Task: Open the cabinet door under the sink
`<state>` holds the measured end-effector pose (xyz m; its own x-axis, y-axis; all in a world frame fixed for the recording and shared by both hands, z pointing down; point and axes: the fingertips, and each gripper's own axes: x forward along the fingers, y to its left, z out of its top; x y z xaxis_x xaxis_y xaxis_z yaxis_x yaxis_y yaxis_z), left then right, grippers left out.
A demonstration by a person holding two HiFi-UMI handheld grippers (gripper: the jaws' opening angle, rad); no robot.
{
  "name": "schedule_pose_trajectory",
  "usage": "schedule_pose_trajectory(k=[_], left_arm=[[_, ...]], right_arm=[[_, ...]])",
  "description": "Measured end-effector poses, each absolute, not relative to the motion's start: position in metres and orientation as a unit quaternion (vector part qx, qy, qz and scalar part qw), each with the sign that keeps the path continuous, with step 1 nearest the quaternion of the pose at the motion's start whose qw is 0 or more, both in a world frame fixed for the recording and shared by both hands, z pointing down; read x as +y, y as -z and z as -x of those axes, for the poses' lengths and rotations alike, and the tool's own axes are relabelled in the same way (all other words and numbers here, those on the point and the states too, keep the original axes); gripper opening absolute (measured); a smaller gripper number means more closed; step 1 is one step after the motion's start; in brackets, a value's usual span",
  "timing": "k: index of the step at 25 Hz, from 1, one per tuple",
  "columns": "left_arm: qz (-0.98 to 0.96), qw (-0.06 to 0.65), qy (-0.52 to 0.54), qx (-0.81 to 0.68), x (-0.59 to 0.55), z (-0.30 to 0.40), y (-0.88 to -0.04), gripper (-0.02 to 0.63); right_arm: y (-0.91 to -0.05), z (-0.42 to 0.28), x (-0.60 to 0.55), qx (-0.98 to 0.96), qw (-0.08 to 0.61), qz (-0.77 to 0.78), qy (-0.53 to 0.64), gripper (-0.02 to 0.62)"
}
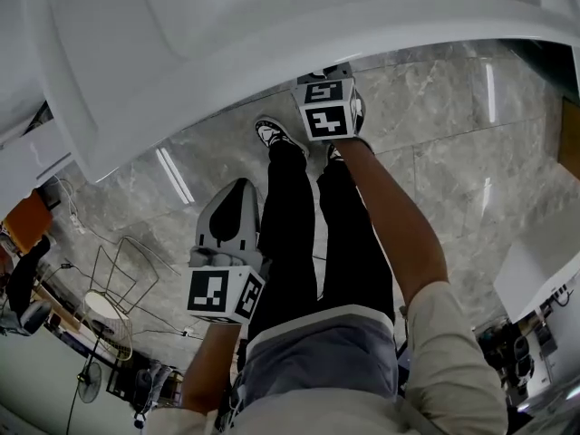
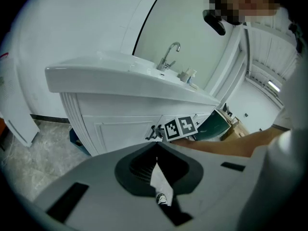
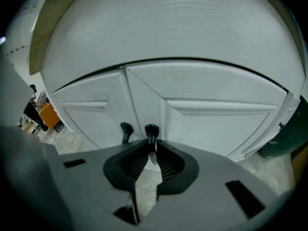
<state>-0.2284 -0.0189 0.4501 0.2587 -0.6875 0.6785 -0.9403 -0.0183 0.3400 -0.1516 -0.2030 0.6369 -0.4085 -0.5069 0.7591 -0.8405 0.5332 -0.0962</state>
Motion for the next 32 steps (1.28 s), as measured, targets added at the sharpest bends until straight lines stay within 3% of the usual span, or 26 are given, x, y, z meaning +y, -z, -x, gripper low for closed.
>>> schedule_pose_trajectory(k=[9, 18, 32], left_arm=[[-0.64, 0.387, -0.133, -0.65, -0.012, 0.228, -0.442, 0.0], [-0.651, 0.383, -0.131, -0.642, -0.001, 0.178, -0.437, 0.0], [-0.649, 0.372, -0.136, -0.65, 0.001, 0.171, -0.427, 0.0]], right_arm=[[-0.634, 0.152, -0.199, -0.819, 0.341, -0.399, -0.233, 0.054], [-0.637, 0.142, -0.187, -0.829, 0.35, -0.37, -0.23, 0.054], [-0.634, 0.14, -0.178, -0.832, 0.358, -0.363, -0.221, 0.052]])
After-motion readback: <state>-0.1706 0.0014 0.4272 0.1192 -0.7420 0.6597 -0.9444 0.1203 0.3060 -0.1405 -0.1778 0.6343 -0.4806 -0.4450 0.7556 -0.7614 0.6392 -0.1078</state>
